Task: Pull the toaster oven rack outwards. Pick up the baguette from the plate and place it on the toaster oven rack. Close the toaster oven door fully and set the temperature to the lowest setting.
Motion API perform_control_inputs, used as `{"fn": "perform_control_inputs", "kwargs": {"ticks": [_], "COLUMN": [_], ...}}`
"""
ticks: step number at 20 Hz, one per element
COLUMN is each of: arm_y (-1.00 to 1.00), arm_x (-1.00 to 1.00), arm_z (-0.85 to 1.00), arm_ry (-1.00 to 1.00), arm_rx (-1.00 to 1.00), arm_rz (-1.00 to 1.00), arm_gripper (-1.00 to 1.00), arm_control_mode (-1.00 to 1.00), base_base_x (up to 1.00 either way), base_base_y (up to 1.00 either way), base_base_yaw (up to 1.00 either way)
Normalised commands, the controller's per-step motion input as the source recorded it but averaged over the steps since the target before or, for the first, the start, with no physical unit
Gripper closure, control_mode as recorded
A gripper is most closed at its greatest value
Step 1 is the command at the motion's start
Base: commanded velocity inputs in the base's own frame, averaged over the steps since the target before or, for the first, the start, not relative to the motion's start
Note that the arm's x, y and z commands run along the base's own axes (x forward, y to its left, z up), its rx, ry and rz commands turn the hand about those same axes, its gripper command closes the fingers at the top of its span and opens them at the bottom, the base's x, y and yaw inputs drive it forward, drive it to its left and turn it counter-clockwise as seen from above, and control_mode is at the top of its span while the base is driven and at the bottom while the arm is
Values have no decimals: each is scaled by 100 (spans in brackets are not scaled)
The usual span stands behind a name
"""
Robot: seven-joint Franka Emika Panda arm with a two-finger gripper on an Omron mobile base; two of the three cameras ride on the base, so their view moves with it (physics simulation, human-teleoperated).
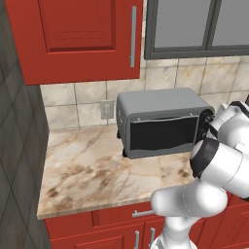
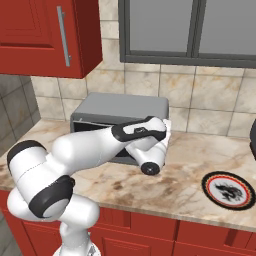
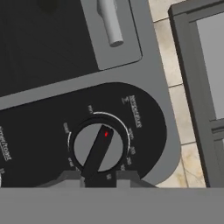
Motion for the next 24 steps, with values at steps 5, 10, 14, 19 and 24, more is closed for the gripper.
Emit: {"fn": "perform_control_inputs", "kwargs": {"ticks": [5,10,14,19,24], "arm_y": [0,0,0,-1,0], "arm_x": [-1,-8,-12,-23,-31], "arm_z": [37,48,50,13,9], "arm_ry": [0,0,0,0,-2], "arm_rx": [14,11,9,7,7], "arm_rz": [0,0,3,6,3], "arm_gripper": [100,100,100,100,100], "arm_control_mode": [-100,-100,-100,-100,-100], "base_base_x": [0,0,0,0,0], "base_base_y": [0,0,0,0,0], "base_base_yaw": [0,0,0,0,0]}}
